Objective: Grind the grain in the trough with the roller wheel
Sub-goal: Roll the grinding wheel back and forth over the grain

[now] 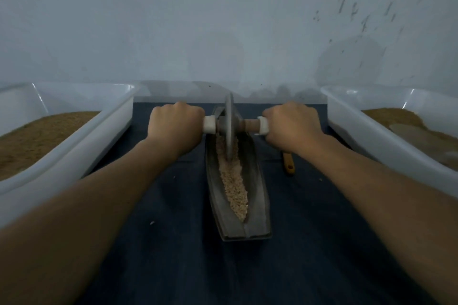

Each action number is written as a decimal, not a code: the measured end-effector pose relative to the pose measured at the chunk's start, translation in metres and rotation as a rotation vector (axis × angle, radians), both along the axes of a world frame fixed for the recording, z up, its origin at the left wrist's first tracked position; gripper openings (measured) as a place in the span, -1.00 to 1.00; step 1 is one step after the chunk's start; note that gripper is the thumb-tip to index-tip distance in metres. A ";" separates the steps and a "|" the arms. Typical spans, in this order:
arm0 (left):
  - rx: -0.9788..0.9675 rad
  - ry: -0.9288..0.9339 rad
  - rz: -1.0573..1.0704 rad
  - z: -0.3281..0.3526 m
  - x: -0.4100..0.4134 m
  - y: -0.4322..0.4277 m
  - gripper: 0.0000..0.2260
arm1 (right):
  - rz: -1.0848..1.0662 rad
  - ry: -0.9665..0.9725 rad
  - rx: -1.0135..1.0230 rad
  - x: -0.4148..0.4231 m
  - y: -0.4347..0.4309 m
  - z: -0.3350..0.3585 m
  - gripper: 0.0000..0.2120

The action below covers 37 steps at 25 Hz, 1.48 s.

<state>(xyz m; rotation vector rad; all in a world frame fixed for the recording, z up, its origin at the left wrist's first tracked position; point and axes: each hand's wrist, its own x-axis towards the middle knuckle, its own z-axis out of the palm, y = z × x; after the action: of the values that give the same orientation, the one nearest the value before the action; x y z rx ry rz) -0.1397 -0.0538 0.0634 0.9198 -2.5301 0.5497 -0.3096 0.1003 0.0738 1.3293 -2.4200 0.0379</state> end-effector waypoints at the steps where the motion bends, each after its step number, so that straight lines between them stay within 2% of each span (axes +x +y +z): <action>1: -0.048 -0.015 -0.027 -0.002 0.007 0.003 -0.95 | 0.006 0.017 -0.017 0.002 0.009 -0.002 -0.94; 4: -0.174 0.073 -0.225 -0.021 0.053 0.027 -0.70 | 0.147 0.236 -0.191 0.017 0.061 -0.025 -0.85; 5: -0.188 0.109 -0.271 -0.026 0.066 0.030 -0.68 | 0.196 0.260 -0.221 0.018 0.075 -0.029 -0.82; 7: -0.157 0.089 -0.258 -0.028 0.067 0.023 -0.71 | 0.218 0.256 -0.227 0.010 0.077 -0.031 -0.80; 9: -0.156 0.026 -0.125 -0.022 0.045 0.019 -0.74 | 0.111 0.269 -0.204 0.010 0.052 -0.025 -0.84; 12: -0.026 -0.003 -0.016 0.002 0.002 0.003 -0.96 | -0.020 0.032 -0.076 0.002 0.004 -0.006 -0.93; 14: -0.009 -0.031 0.004 0.006 -0.004 0.002 -0.97 | -0.044 -0.053 -0.044 -0.004 0.000 -0.004 -0.93; 15: -0.048 -0.028 -0.013 0.003 0.007 0.009 -0.95 | -0.019 -0.005 -0.064 0.001 0.011 -0.007 -0.95; 17: -0.135 0.041 -0.122 -0.017 0.037 0.025 -0.77 | 0.102 0.180 -0.180 0.011 0.048 -0.024 -0.89; 20: -0.237 0.131 -0.275 -0.029 0.066 0.026 -0.71 | 0.235 0.206 -0.210 0.010 0.084 -0.035 -0.72; 23: -0.172 0.044 -0.111 -0.026 0.041 0.016 -0.74 | 0.083 0.295 -0.169 0.007 0.048 -0.024 -0.82; 27: 0.078 0.040 0.020 -0.004 -0.008 -0.008 -0.92 | 0.011 0.082 -0.012 -0.008 -0.013 0.008 -0.95; 29: 0.021 0.044 0.012 -0.006 0.003 -0.001 -0.93 | 0.019 0.068 0.012 -0.004 0.000 0.006 -0.97; 32: -0.142 0.086 -0.179 -0.026 0.050 0.023 -0.74 | 0.144 0.234 -0.164 0.016 0.056 -0.021 -0.86; 34: -0.192 0.091 -0.270 -0.026 0.065 0.024 -0.70 | 0.219 0.244 -0.214 0.015 0.078 -0.029 -0.78; 37: -0.191 0.050 -0.119 -0.019 0.039 0.021 -0.77 | 0.114 0.260 -0.217 0.009 0.050 -0.025 -0.84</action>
<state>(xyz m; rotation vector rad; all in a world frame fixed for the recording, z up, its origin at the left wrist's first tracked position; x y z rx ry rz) -0.1007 -0.0330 0.0444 0.7014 -2.4193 0.7075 -0.3002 0.1501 0.0486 1.2843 -2.0594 0.1448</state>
